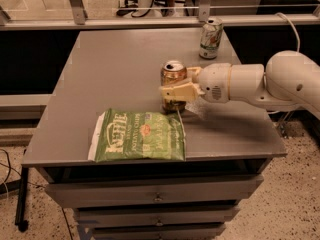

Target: Move orange can near green jalapeno chip bag

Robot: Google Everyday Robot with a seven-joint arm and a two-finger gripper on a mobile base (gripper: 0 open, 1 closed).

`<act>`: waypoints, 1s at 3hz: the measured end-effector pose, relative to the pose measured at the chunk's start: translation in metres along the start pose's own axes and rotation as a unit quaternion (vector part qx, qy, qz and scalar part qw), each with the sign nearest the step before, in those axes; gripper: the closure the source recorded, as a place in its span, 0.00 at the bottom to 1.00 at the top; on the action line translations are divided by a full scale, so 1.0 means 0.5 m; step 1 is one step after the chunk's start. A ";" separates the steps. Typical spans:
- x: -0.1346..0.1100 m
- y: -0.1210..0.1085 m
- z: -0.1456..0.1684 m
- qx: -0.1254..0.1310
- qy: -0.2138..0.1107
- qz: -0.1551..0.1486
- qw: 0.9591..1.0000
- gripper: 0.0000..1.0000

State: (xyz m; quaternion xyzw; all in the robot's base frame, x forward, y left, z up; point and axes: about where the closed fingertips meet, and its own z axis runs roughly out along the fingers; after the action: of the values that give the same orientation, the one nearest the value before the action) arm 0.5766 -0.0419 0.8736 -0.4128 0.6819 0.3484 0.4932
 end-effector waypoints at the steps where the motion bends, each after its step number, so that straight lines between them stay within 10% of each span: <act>1: 0.003 0.025 -0.001 -0.009 -0.004 0.002 1.000 0.35; 3: -0.002 0.050 0.003 -0.018 -0.017 0.001 1.000 0.00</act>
Offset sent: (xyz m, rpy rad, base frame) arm -0.0222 0.0127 -0.0020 0.0478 -0.0003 0.0378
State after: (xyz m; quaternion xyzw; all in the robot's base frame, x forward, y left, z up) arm 0.5547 -0.0298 0.8755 -0.4147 0.6674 0.3679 0.4973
